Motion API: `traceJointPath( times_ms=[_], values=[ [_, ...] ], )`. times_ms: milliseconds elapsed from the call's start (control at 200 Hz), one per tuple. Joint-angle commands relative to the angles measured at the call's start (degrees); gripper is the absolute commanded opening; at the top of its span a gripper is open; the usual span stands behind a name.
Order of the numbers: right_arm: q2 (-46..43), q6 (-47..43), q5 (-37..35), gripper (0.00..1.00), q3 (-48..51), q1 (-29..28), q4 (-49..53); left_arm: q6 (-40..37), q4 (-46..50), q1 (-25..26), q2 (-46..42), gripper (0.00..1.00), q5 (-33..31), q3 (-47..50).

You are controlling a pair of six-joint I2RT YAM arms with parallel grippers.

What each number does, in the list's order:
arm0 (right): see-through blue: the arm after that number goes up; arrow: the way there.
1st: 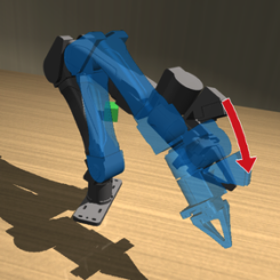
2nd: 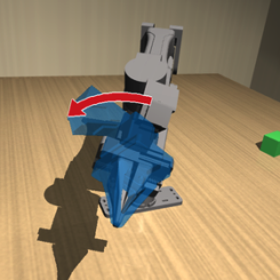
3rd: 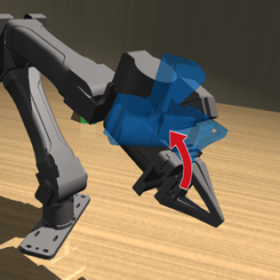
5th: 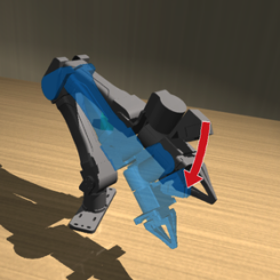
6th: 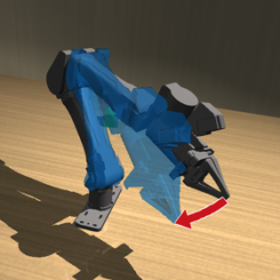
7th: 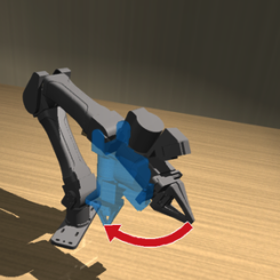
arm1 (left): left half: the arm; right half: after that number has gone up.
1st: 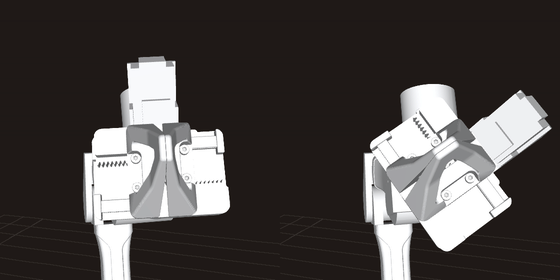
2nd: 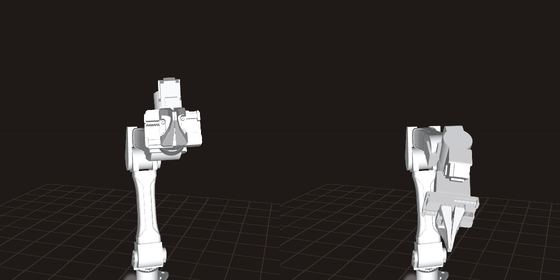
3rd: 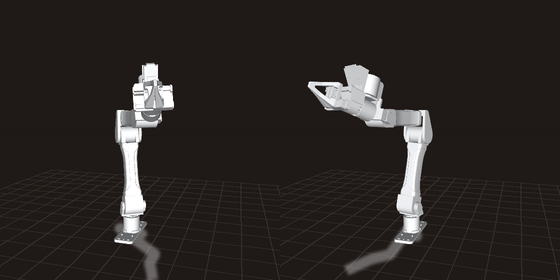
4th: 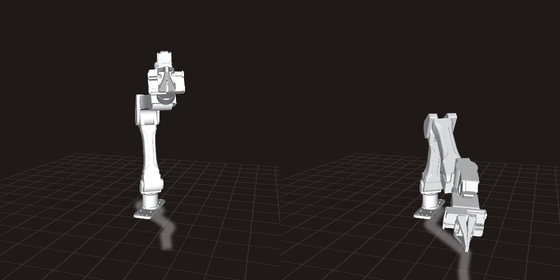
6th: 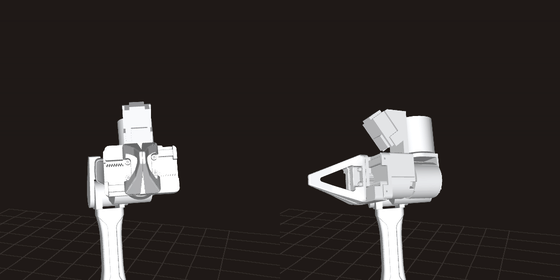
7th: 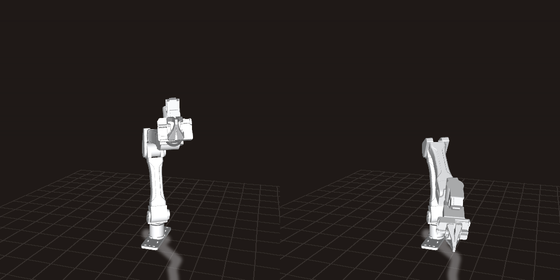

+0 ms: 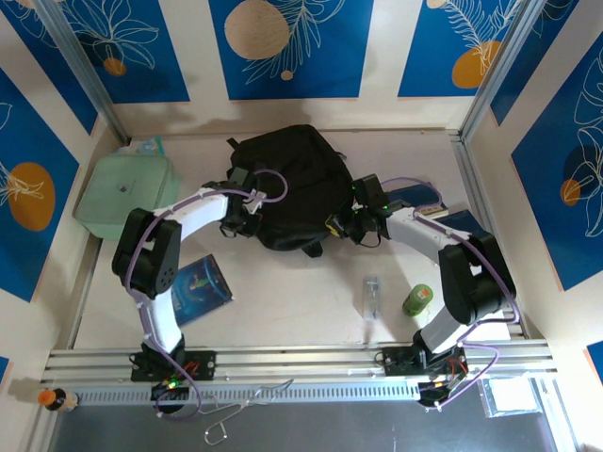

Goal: Pack the student bag
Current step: Unzip the student bag at the top-center of the table, then rotate the book at the middle-left of the table.

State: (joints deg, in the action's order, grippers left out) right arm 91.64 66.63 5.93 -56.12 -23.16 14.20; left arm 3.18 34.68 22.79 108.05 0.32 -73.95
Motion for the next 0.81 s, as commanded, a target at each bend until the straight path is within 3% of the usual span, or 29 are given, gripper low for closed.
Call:
traceJointPath(
  times_ms=[0, 160, 425, 480, 640, 800],
  values=[
    [0.0, -1.3, 1.0, 0.09, 0.5, 1.6, 0.4, 1.3, 1.1, -4.6, 0.8, 0.22, -9.1, -0.6],
    [3.2, 0.5, 4.4, 0.12, -0.4, -0.1, -3.5, 3.3, 0.5, -4.7, -5.8, 0.45, -9.7, 1.5],
    [10.6, 1.9, 6.1, 0.18, -6.4, -4.7, -5.5, 12.8, 0.3, -5.0, -20.4, 0.66, -13.4, 8.0],
    [11.8, 1.3, 6.6, 0.24, -7.8, -5.1, -5.6, 14.7, 0.5, -5.2, -22.7, 0.68, -12.8, 9.2],
    [11.4, -4.5, 6.9, 0.57, -10.8, -5.3, -2.7, 21.4, 2.4, -5.4, -28.8, 0.78, -12.2, 13.9],
    [4.6, -11.6, 1.9, 0.72, -9.0, -4.2, 2.7, 27.4, 3.3, -6.4, -34.4, 0.85, -10.3, 22.0]
  ],
)
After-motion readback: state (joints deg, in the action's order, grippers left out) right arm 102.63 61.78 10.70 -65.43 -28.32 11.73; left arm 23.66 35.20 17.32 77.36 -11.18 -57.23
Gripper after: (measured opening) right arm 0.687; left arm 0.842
